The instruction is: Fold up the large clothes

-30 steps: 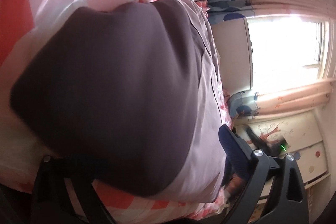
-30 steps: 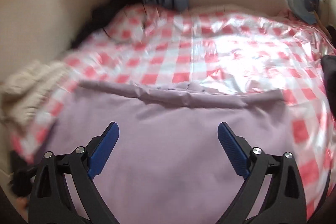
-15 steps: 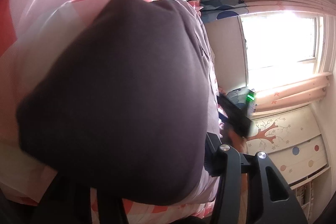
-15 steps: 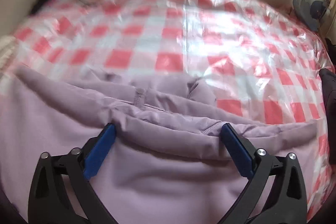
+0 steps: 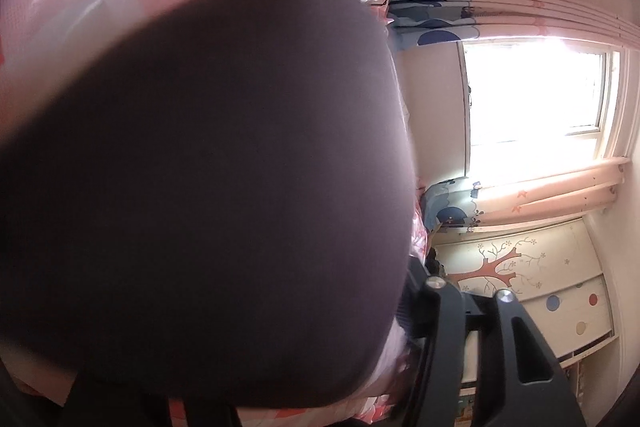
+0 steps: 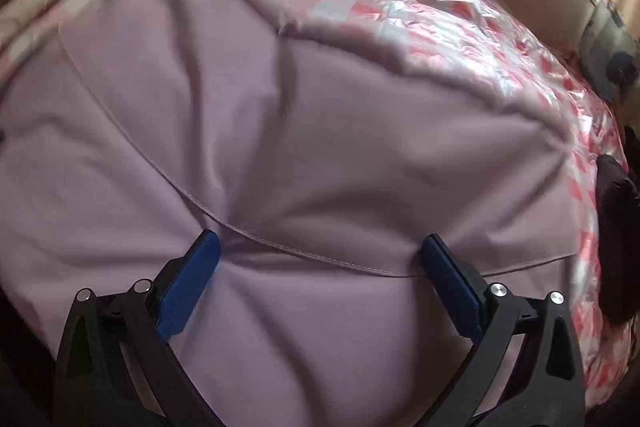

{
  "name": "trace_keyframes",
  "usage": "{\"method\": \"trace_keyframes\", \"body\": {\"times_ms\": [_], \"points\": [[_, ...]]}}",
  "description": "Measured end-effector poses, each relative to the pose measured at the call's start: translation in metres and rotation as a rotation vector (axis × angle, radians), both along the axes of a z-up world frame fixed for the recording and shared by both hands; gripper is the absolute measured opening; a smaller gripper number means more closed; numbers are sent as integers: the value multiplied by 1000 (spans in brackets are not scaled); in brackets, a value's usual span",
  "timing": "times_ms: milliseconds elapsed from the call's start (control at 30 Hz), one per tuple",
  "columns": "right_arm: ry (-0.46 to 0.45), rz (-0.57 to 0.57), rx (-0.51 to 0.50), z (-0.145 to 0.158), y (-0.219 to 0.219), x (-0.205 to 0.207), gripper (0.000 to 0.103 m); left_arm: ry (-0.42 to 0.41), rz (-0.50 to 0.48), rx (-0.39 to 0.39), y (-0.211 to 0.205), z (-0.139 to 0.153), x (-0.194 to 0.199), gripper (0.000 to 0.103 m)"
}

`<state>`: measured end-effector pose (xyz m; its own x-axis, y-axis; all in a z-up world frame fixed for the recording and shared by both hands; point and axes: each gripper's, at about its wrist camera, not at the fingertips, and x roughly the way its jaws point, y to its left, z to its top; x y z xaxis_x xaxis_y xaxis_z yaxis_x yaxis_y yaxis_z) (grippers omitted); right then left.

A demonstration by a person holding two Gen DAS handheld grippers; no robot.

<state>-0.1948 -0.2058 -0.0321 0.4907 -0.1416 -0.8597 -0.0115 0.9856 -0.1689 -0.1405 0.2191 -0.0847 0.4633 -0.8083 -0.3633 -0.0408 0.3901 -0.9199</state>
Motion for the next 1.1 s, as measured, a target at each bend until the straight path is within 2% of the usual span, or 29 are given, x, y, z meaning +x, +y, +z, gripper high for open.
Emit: {"method": "trace_keyframes", "body": {"times_ms": [67,100,200,233,300,333,400,433,500,567,633,667,933,1033,1100], "points": [[9,-41,48,9,-7,1,97,-21,13,35,-3,4,-6,56],[-21,-53,65,22,-6,-4,97,-23,17,40,-1,3,-7,56],[-116,-12,26,49,12,-29,97,-23,17,32,2,2,-9,55],[-112,-12,26,44,17,-38,97,-26,16,36,2,2,-8,55],[-21,10,-12,8,26,-39,97,-40,8,51,-1,4,-8,55],[-27,15,-19,2,27,-39,97,-49,8,66,-3,6,-9,54],[-48,-13,37,11,20,-42,97,-74,15,103,-2,10,-13,52],[-97,-23,64,23,17,-47,97,-78,17,105,-1,10,-14,51],[-155,-17,48,33,22,-56,97,-84,19,106,0,11,-15,50],[-86,6,24,11,30,-50,97,-109,17,124,-2,16,-17,48],[-96,15,-34,-7,35,-47,97,-169,0,183,-9,30,-20,44],[-104,17,-48,-10,37,-45,97,-227,-17,239,-17,44,-25,43],[-132,21,3,-10,31,-52,97,-493,-125,502,-87,126,-63,42],[-99,72,99,0,18,-60,97,-590,-176,593,-125,153,-79,42],[-95,103,257,18,-11,-71,97,-640,-208,634,-150,167,-88,42]]}}
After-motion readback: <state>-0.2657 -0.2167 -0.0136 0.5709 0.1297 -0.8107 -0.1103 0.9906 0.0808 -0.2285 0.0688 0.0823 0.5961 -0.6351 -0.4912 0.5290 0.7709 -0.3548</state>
